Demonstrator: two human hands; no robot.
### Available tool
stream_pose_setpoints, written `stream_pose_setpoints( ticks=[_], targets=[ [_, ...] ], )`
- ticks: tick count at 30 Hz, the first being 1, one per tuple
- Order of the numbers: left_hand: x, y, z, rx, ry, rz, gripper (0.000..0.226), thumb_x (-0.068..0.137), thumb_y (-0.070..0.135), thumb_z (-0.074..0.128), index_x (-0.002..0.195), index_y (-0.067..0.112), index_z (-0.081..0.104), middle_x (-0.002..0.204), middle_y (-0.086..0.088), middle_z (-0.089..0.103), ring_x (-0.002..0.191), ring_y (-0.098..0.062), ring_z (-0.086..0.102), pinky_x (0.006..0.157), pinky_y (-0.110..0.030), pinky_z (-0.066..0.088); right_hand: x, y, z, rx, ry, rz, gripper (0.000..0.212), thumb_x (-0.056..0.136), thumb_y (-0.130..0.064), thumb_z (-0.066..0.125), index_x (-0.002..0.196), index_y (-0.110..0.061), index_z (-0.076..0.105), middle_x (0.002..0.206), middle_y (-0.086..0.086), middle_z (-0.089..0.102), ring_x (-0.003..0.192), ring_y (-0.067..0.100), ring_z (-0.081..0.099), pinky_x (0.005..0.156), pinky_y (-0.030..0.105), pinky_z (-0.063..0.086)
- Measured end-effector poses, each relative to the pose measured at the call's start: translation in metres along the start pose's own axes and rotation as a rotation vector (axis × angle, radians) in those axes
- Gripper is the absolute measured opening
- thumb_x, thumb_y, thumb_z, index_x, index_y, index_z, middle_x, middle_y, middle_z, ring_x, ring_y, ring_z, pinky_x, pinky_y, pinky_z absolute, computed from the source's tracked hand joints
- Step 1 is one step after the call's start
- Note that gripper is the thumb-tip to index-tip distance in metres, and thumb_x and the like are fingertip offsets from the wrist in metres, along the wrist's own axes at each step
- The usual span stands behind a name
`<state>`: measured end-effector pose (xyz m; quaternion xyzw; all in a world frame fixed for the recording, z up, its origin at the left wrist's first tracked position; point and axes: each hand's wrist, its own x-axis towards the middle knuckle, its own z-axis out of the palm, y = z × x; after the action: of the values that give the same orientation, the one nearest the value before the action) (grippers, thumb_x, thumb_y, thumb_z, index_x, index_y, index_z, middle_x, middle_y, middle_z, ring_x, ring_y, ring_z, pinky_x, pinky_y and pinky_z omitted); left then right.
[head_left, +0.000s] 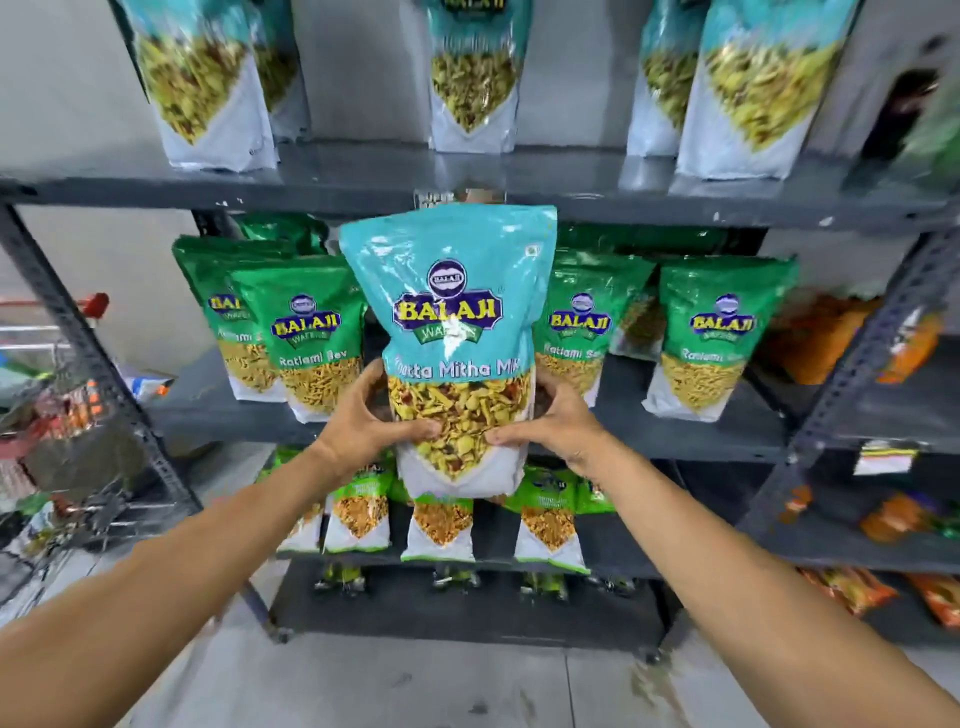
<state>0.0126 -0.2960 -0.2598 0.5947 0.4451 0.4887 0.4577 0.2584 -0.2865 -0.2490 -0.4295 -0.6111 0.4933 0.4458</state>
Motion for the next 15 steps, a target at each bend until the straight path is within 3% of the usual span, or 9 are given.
stream_pose_setpoints(
  ticks=[2,5,11,15],
  targets=[
    [-0.015,0.025,0.004,-0.006,-0.004,0.041,0.108,0.037,0.036,0.098,0.132,0.014,0.050,0.116,0.000,0.072,0.105,-0.018,0.069,0.092,-0.040,0.056,-0.015,-0.015,-0.001,0.027,0.007,-0.049,0.055,0.053,0.009,0.085,0.091,-0.025,0.064,0.092,-0.010,0.072,0.088,0.010,0.067,0.082,0.026,0.056],
    [-0.026,0.064,0.009,0.034,0.014,0.128,0.098,0.028,0.045,0.096,0.115,0.024,0.058,0.105,0.005,0.075,0.099,-0.014,0.070,0.083,-0.030,0.058,-0.031,-0.043,-0.002,0.096,0.022,-0.093,0.058,0.052,0.010,0.084,0.095,-0.023,0.063,0.094,-0.006,0.072,0.094,0.016,0.066,0.088,0.033,0.054],
    [-0.027,0.134,0.010,0.037,0.045,0.270,0.092,0.028,0.046,0.096,0.109,0.025,0.059,0.110,-0.003,0.070,0.106,-0.021,0.068,0.084,-0.036,0.059,-0.033,-0.105,-0.006,0.161,0.013,-0.204,0.056,0.057,0.011,0.080,0.099,-0.021,0.062,0.095,-0.008,0.071,0.093,0.012,0.067,0.088,0.033,0.055],
    [-0.010,0.171,0.010,0.083,0.099,0.343,0.080,0.034,0.040,0.096,0.103,0.024,0.058,0.109,-0.008,0.070,0.106,-0.029,0.067,0.087,-0.043,0.056,-0.015,-0.144,-0.016,0.146,0.022,-0.265,0.050,0.059,0.007,0.080,0.097,-0.021,0.064,0.085,-0.012,0.075,0.085,0.009,0.070,0.077,0.029,0.059]
  ],
)
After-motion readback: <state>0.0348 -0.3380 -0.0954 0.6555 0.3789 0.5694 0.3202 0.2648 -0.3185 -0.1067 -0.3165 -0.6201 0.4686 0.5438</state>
